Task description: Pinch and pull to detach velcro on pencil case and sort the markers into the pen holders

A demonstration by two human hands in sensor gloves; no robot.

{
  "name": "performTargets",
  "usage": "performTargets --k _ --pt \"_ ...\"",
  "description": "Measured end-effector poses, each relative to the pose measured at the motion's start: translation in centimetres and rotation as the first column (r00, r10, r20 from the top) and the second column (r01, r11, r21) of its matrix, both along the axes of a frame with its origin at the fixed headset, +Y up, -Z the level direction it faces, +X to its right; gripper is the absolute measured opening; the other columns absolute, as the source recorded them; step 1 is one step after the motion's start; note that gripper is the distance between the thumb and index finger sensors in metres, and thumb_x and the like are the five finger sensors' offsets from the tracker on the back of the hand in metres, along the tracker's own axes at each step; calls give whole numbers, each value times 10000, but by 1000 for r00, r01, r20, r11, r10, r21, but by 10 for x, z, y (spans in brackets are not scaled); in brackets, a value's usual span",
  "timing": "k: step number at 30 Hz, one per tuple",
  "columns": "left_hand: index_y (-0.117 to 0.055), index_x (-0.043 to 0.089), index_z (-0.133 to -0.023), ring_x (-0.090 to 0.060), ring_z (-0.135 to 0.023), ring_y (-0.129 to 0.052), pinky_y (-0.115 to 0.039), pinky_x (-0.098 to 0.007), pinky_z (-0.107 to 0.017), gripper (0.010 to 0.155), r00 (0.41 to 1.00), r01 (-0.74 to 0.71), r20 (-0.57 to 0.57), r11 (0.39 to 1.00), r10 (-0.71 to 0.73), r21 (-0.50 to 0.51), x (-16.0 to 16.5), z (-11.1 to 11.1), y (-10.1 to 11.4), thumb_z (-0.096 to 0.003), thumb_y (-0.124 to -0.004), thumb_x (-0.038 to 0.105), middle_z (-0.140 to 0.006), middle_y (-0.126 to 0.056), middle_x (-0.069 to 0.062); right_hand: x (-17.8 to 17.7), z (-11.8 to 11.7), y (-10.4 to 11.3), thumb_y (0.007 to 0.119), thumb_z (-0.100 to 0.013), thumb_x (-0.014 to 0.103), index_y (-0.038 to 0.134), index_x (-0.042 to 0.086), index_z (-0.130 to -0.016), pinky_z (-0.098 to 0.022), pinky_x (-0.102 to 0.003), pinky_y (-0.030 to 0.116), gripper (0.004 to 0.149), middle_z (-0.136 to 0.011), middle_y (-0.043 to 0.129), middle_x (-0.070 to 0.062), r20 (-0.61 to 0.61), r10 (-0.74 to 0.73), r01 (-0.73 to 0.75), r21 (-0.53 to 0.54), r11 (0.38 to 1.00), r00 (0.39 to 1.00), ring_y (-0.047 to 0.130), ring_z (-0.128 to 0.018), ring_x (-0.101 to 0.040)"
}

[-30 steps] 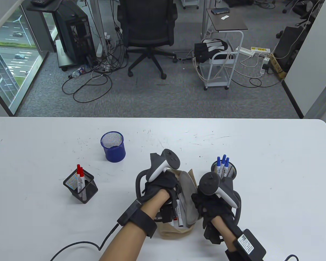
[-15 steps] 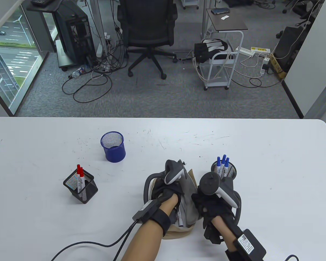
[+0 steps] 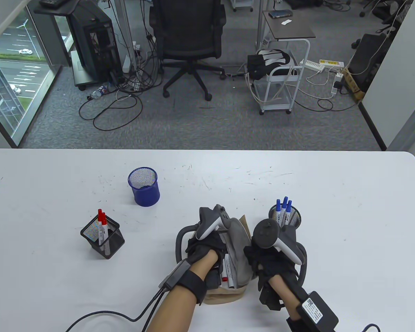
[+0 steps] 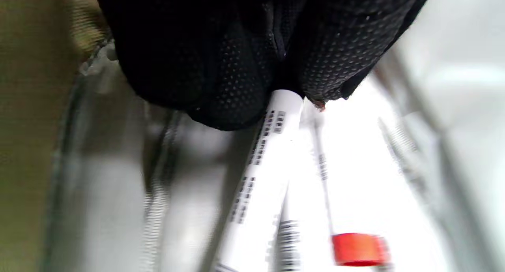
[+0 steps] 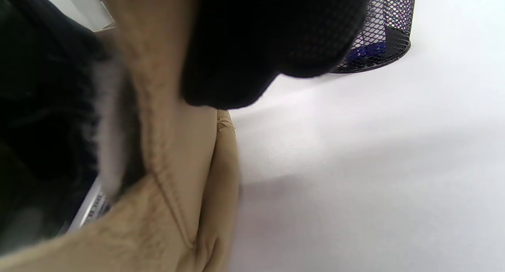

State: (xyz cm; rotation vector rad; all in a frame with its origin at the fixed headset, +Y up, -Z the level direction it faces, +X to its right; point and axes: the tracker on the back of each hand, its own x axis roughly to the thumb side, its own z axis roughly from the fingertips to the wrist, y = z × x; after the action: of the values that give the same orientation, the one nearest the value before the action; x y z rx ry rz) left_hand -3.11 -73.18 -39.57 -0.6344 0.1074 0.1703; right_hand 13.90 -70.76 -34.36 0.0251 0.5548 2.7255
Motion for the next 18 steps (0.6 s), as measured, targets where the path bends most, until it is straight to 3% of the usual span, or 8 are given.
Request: performTargets --k 4,9,14,18 --pt "-889 214 -951 -232 -522 -1126 -998 -313 -360 559 976 -213 -2 964 216 161 -24 -1 52 -429 -985 390 -785 -1058 -53 -1 0 0 847 -501 315 784 -53 -895 -147 -290 887 543 -619 1041 -147 -1 3 -3 2 1000 1000 1052 -195 -148" --pt "-954 243 -867 -207 -499 -1164 -1039 -268 -332 485 938 -298 -16 830 345 471 -88 -19 127 -408 -1002 390 -755 -1089 -36 -1 0 0 847 -502 314 784 -53 -896 -147 -289 887 542 -618 1041 -147 0 2 -2 2 1000 1000 1052 -195 -148" --pt "-974 252 -840 -201 -488 -1186 -1058 -252 -310 452 913 -210 -135 729 384 652 -160 -43 164 -408 -1002 385 -740 -1104 -36 -1 0 0 847 -502 315 783 -52 -896 -148 -290 887 543 -618 1041 -147 -2 4 -4 2 1000 1000 1052 -195 -148" --pt "-975 252 -843 -199 -505 -1189 -1062 -252 -312 444 923 -37 -248 708 295 705 -195 -55 166 -417 -988 373 -750 -1104 -37 -2 1 0 847 -502 315 783 -53 -896 -147 -290 887 543 -618 1042 -147 -3 8 -8 6 1000 1000 1052 -195 -147"
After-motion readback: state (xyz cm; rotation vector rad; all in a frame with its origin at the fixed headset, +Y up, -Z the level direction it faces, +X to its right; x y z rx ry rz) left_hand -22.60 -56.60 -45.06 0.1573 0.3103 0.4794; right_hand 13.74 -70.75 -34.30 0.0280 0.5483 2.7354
